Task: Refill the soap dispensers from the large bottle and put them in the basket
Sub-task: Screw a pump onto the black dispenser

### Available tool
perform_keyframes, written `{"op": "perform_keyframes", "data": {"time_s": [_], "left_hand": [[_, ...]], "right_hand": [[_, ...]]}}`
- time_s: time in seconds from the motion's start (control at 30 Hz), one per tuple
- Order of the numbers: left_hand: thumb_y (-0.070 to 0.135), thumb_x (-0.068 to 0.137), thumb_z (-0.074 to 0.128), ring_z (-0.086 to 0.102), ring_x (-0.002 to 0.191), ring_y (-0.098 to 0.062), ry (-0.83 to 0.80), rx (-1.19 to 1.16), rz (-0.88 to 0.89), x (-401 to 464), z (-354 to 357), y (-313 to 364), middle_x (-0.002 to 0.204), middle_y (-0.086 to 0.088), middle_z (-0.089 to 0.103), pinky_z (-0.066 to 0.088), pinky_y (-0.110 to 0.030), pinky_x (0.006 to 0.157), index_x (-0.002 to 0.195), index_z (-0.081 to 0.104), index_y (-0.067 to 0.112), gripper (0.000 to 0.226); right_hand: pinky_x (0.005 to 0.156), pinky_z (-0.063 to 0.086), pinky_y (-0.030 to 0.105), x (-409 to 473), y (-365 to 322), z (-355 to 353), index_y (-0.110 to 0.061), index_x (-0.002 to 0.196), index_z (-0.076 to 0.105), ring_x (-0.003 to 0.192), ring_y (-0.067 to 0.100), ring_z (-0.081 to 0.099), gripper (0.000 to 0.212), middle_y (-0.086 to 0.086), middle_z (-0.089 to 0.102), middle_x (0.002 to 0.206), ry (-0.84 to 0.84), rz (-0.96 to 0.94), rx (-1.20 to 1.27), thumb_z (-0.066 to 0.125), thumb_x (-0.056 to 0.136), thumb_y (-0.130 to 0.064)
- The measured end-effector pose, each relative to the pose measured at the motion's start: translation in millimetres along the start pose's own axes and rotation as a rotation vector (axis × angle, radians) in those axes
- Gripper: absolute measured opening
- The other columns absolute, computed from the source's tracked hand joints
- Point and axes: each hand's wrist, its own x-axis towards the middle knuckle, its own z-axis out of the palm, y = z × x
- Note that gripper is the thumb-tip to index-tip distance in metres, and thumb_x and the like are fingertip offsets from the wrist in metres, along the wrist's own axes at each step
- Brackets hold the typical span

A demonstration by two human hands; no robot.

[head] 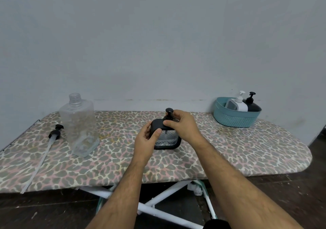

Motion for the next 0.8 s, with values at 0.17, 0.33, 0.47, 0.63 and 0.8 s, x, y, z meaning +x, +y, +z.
{"op": "perform_keyframes", "data": {"time_s": [0.17,0.33,0.47,0.63,0.8], "left_hand": [[0.045,0.084,0.071,0.057,0.122,-0.012,-0.006,0.051,-0.031,-4.8,-2.8,6.2,0.136,0.002,0.059,0.051,-0.043,0.102,0.143,0.048,0.029,0.065],[0.043,0.086,0.072,0.061,0.109,-0.010,0.170,0.216,-0.026,-20.8,-3.8,11.2,0.128,0.002,0.063,0.054,-0.039,0.096,0.133,0.057,0.017,0.056],[0.028,0.092,0.067,0.057,0.087,0.010,0.190,0.259,-0.011,-29.0,0.4,14.3,0.110,0.006,0.069,0.048,-0.014,0.078,0.121,0.064,0.016,0.031],[0.026,0.097,0.060,0.057,0.089,0.008,0.144,0.260,-0.022,-25.0,7.1,17.4,0.107,0.008,0.067,0.044,-0.013,0.073,0.123,0.063,0.015,0.029],[0.034,0.099,0.055,0.060,0.099,-0.005,0.058,0.220,-0.031,-19.3,29.8,22.1,0.116,0.004,0.065,0.047,-0.025,0.086,0.127,0.060,0.017,0.033]], "right_hand": [[0.089,0.052,0.033,0.3,3.5,-32.1,-0.019,0.136,0.057,0.104,0.011,0.065,0.055,-0.003,0.060,0.136,-0.206,0.083,-0.030,0.077,0.085,-0.018],[0.068,0.054,0.036,-13.2,26.1,-49.5,-0.030,0.137,0.049,0.079,0.020,0.067,0.056,0.000,0.061,0.130,-0.373,0.210,0.051,0.068,0.090,-0.006],[0.072,0.054,0.034,-23.4,37.6,-45.7,-0.025,0.133,0.057,0.087,0.017,0.068,0.056,-0.001,0.064,0.128,-0.288,0.191,0.039,0.071,0.085,-0.002],[0.089,0.056,0.041,-38.2,44.7,-51.1,-0.024,0.114,0.064,0.094,0.017,0.066,0.049,0.000,0.068,0.110,-0.176,0.182,0.078,0.086,0.072,-0.014],[0.086,0.057,0.034,-52.9,47.7,-62.0,-0.020,0.109,0.061,0.100,0.020,0.068,0.045,0.006,0.069,0.109,-0.093,0.141,0.156,0.086,0.072,-0.014]]}}
